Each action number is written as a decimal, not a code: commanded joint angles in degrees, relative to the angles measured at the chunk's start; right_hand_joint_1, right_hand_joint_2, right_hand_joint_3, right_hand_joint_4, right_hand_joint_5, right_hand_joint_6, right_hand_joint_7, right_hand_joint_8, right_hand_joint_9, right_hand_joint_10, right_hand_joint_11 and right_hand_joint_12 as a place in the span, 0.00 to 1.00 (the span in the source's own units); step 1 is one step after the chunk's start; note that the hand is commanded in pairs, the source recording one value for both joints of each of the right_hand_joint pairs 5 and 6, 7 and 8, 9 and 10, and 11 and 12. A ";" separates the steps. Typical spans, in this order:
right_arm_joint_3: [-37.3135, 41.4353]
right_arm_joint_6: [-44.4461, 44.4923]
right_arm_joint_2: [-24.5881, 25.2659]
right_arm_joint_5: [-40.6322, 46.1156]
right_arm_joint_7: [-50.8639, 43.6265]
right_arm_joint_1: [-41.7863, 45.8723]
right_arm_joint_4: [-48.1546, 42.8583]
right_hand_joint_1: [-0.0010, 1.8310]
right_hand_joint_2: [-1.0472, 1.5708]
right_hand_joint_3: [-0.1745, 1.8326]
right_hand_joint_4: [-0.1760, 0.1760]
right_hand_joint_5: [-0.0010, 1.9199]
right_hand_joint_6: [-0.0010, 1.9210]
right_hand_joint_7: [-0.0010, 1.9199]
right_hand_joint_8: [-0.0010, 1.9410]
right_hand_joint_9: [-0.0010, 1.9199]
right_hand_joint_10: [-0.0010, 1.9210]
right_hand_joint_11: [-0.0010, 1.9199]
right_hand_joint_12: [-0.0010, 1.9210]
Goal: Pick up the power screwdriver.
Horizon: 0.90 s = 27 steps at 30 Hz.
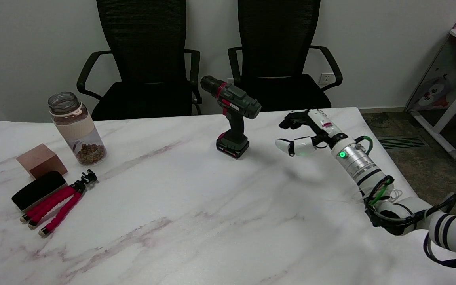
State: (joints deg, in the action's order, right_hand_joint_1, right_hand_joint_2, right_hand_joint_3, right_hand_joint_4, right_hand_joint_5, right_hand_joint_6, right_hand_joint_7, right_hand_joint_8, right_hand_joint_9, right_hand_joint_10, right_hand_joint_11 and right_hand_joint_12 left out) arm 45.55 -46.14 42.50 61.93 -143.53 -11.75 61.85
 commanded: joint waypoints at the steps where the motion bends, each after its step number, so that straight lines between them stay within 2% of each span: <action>1: -2.35 2.72 4.79 -2.69 -0.21 -3.01 0.38 0.49 0.59 0.49 0.00 0.39 0.39 0.39 0.39 0.26 0.26 0.32 0.32; 17: -3.28 2.72 9.93 -2.08 2.99 -4.15 -2.13 0.49 0.56 0.52 0.00 0.38 0.38 0.38 0.38 0.25 0.25 0.31 0.31; 27: -3.28 2.11 10.85 -0.48 5.80 -4.15 -3.59 0.46 0.53 0.54 0.10 0.35 0.35 0.35 0.35 0.25 0.25 0.30 0.30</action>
State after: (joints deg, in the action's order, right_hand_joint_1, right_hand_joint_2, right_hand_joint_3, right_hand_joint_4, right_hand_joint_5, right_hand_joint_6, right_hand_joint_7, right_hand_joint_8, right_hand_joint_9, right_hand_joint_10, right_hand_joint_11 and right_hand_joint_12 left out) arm 42.80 -43.91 50.52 60.09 -141.11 -15.24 60.47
